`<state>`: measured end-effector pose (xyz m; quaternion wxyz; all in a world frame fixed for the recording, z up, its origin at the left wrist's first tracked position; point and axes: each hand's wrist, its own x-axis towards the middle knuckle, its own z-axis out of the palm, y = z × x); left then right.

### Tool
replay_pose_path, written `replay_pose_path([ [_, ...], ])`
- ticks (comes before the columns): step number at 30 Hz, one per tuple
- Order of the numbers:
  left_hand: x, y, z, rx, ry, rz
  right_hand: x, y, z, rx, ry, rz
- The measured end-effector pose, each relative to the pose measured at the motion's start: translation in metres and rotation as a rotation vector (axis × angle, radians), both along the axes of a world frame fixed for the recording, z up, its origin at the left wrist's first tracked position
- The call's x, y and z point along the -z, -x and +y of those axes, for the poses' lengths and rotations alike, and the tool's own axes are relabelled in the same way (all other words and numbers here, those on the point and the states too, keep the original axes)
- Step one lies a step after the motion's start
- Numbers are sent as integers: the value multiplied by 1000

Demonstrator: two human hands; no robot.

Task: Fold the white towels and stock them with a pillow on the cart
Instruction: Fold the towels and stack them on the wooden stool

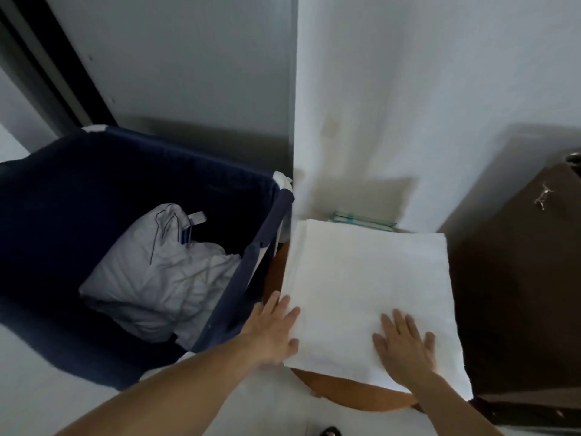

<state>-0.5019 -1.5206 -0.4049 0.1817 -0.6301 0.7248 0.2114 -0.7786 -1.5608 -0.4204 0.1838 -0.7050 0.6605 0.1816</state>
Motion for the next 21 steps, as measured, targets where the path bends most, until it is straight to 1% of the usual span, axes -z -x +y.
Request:
replay_pose_path([
  [1,-9,-11,1,-5,29,16,-5,-12,1,25,3,5],
  [3,-31,-39,5,-80,139,67,-20,-42,2,35,88,-10],
  [6,-58,-98,23,-192,311,125,-49,-110,13,-31,209,-87],
  [8,-70,-143,44,-265,366,145,-63,-161,25,-87,262,-164],
  [11,-87,-211,73,-330,373,126,-74,-230,42,-162,268,-284],
  [14,-100,-270,85,-403,365,94,-79,-281,53,-209,249,-394],
  [17,-102,-311,81,-481,330,97,-82,-314,53,-239,214,-444],
  [21,-91,-344,59,-542,277,117,-77,-348,31,-277,134,-443],
])
